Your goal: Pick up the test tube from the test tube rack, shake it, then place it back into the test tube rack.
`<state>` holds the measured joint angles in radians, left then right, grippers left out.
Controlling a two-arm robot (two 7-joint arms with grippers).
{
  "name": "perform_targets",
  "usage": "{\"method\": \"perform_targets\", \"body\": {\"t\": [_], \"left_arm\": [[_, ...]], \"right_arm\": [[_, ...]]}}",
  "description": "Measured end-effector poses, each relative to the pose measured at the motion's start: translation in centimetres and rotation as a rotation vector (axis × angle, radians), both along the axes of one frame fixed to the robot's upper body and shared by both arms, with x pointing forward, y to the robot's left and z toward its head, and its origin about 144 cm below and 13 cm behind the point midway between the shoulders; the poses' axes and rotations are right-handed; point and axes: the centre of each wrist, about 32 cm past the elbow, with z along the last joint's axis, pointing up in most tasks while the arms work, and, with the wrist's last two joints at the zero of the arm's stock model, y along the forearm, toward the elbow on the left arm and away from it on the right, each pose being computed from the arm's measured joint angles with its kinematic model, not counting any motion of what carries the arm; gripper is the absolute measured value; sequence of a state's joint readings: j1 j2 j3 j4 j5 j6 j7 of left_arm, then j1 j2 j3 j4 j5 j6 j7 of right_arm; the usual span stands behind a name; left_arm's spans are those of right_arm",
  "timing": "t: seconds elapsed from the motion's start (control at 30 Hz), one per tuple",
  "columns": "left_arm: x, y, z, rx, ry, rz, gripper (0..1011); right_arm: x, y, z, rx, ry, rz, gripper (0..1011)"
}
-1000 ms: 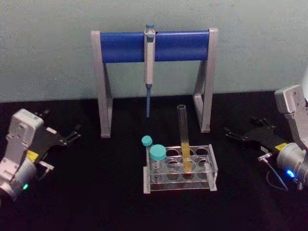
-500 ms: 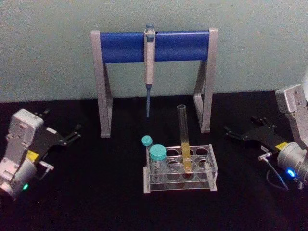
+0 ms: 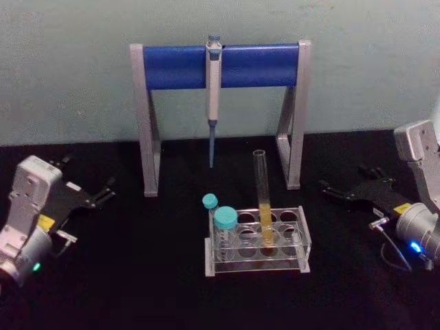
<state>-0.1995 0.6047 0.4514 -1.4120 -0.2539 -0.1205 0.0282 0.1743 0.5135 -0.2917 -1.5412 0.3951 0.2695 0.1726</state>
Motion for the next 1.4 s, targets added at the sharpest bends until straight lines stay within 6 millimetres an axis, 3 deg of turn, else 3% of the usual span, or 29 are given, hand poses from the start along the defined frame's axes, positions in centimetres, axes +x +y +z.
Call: {"method": "perform_targets", "body": {"t": [1.4], "left_arm": [[0.00, 0.00, 0.00, 0.000, 0.000, 0.000, 1001]], "right_arm": [[0.00, 0.00, 0.00, 0.000, 0.000, 0.000, 1000]]}}
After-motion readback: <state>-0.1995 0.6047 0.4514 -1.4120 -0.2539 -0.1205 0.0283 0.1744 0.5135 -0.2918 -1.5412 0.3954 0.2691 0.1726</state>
